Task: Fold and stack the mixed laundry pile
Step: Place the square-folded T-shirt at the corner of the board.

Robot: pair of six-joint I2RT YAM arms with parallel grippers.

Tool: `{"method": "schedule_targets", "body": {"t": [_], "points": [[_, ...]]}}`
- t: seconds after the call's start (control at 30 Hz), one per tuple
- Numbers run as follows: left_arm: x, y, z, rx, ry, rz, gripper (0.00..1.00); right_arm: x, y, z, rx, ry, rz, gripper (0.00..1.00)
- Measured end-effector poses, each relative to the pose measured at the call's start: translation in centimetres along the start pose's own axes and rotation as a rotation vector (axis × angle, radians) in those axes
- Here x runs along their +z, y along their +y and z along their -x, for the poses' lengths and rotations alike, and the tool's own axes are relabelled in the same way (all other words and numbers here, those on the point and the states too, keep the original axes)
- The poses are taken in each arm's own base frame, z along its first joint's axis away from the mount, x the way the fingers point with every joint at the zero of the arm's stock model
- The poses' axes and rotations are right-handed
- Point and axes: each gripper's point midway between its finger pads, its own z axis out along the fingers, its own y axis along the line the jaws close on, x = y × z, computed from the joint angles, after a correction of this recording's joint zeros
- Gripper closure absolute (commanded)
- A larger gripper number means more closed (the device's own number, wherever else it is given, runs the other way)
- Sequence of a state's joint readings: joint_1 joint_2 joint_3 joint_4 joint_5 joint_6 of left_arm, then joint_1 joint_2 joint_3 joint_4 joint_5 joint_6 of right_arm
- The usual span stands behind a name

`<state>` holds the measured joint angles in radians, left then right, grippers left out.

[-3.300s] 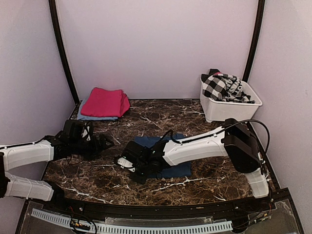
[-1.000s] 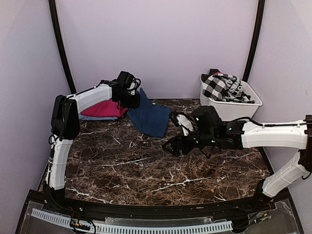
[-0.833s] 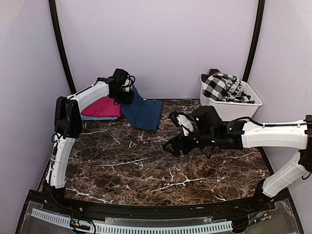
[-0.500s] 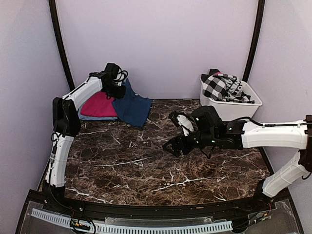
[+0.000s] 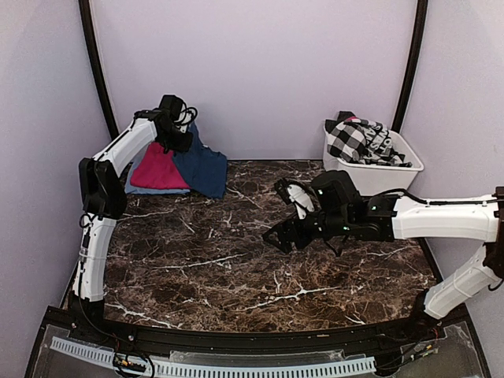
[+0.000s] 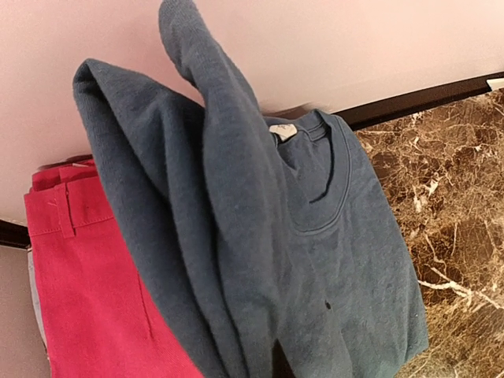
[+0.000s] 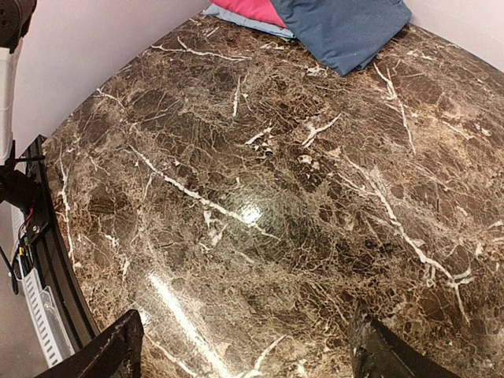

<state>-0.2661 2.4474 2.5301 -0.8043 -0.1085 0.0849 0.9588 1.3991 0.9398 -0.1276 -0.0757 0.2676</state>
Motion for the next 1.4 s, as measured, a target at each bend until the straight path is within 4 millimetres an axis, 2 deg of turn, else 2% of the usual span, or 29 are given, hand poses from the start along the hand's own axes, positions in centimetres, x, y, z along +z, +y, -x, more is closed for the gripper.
{"method": "schedule_targets", "body": {"t": [0.23, 0.57, 0.77, 1.07, 1.4], "points": [[-1.3, 0.9, 0.5, 0.012, -0.010, 0.017, 1.00, -0.2, 0.0, 0.0, -0.001, -0.004, -0.001, 0.14], [-3.5, 4.6, 1.4, -0.022, -0.039, 0.060, 1.00, 0.4, -0.2, -0.6, -0.006, 0.016, -0.005, 0.14], [-4.2, 5.8, 1.7, -0.027, -0.053, 0.059, 1.00, 0.5, -0.2, -0.4, -0.022, 0.016, -0.006, 0.14], [-3.1, 8.5, 0.3, -0.047, -0.029, 0.060, 1.00, 1.0, -0.3, 0.2, -0.026, 0.018, -0.009, 0.14], [-1.5, 13.4, -0.5, -0.041, -0.044, 0.156, 0.98, 2.5, -0.1, 1.3, -0.040, 0.049, -0.015, 0.13]]}}
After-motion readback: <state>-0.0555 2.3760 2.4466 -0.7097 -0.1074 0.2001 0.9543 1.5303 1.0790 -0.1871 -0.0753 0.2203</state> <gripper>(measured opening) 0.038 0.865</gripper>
